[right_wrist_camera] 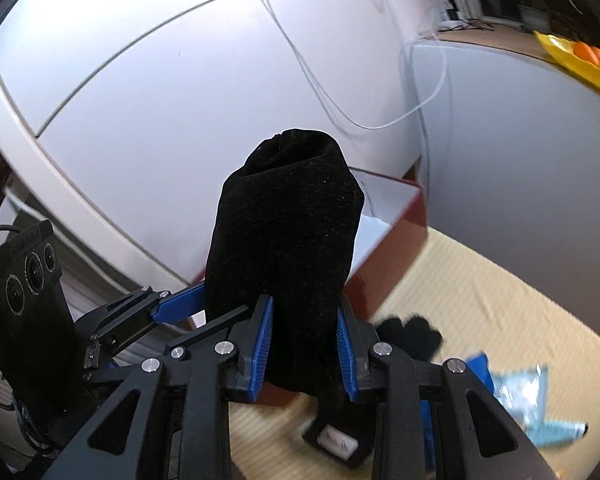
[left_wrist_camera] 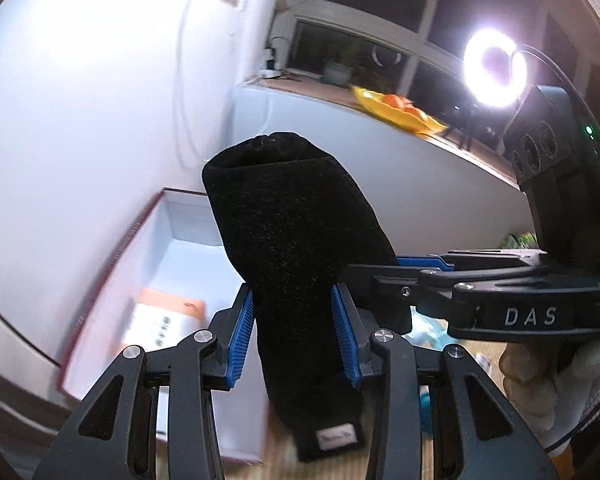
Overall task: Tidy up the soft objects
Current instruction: 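Carry the black beanie with the left tool and drop it into the box, then move the left tool back over the bed to the teal funnel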
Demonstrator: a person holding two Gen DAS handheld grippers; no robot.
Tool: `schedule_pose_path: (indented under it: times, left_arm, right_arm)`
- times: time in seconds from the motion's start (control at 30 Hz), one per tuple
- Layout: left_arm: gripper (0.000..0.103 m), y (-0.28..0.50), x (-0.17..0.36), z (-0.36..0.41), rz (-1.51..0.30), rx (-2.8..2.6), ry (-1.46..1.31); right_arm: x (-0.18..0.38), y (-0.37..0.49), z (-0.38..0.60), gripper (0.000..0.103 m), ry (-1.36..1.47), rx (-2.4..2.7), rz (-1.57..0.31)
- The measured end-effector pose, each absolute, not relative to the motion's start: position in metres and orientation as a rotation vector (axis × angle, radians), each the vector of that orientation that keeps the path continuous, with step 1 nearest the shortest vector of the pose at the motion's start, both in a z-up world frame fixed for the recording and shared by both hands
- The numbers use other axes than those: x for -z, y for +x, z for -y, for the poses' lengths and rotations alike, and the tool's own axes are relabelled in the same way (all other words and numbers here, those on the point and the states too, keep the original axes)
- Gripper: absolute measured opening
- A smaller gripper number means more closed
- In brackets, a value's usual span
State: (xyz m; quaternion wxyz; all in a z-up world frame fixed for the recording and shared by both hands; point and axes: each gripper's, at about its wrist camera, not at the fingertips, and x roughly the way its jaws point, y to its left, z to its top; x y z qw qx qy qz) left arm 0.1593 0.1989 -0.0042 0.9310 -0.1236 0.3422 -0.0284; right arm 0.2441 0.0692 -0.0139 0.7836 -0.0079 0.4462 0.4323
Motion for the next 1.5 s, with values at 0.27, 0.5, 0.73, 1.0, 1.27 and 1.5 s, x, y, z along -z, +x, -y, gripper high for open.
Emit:
schedule_pose_path:
  times: [0.27, 0.5, 0.73, 1.0, 1.27, 1.5]
  left_arm:
    - [0.036, 0.202, 0.017, -0.23, -0.758, -0.025, -0.203]
    - [0.037, 0.215, 0.031, -0.236, -0.788, -0.11, -0.154]
    - [0.039, 0.2, 0.028, -0.239, -0.771, -0.123, -0.13]
    - [0.04, 0.2, 0.025, -0.228, -0.759, -0.127, -0.109]
    - [0.048, 0.172, 0.012, -0.201, -0.71, -0.129, -0.083]
    - [0.055, 0.138, 0.006, -0.174, -0.687, -0.097, -0.08]
  right_arm:
    - [0.034, 0.28, -0.119, 0.028, -0.032, -0.929, -0.99]
    - [0.039, 0.289, -0.143, 0.037, -0.072, -0.867, -0.969]
    - [0.035, 0.286, -0.137, 0.048, -0.082, -0.848, -0.928]
    - [0.027, 0.269, -0.113, 0.048, -0.112, -0.854, -0.89]
    - [0.017, 0.248, -0.062, 0.048, -0.078, -0.847, -0.836]
    - [0.013, 0.228, 0.008, 0.048, -0.028, -0.822, -0.822]
